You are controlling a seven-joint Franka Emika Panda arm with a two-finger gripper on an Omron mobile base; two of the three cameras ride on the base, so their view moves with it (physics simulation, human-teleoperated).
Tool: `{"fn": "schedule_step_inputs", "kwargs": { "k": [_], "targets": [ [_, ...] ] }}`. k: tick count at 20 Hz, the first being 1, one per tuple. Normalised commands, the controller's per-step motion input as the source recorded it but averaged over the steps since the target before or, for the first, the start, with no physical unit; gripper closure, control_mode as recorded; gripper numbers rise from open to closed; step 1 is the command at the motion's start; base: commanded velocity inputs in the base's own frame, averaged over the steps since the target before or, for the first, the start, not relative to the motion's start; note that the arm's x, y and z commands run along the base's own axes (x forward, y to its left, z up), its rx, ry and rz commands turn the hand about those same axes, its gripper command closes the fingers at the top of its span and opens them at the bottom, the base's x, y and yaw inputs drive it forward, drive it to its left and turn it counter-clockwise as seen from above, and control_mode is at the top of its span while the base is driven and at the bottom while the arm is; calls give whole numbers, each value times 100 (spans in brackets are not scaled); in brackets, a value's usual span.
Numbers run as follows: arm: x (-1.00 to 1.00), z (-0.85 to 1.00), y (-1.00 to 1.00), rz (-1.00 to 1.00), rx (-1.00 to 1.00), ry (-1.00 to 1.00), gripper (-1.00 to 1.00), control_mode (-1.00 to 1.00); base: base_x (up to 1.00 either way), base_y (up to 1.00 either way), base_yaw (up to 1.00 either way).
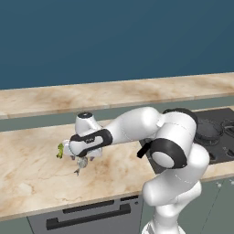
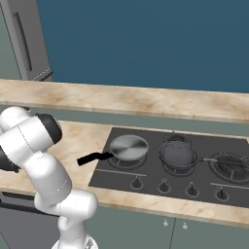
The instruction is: Place both pans onto different burners. Then place the broccoli and the fish on different pans.
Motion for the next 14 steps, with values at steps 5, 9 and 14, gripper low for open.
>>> {"fn": "schedule_step_inputs", "kwargs": {
  "k": [5, 9, 14],
  "targets": [
    [0, -6, 0, 0, 0, 0, -100, -100, 0, 0, 0],
    [0, -9, 0, 0, 0, 0, -100, -100, 0, 0, 0],
    [0, -2, 0, 0, 0, 0, -100, -100, 0, 0, 0]
  ]
}}
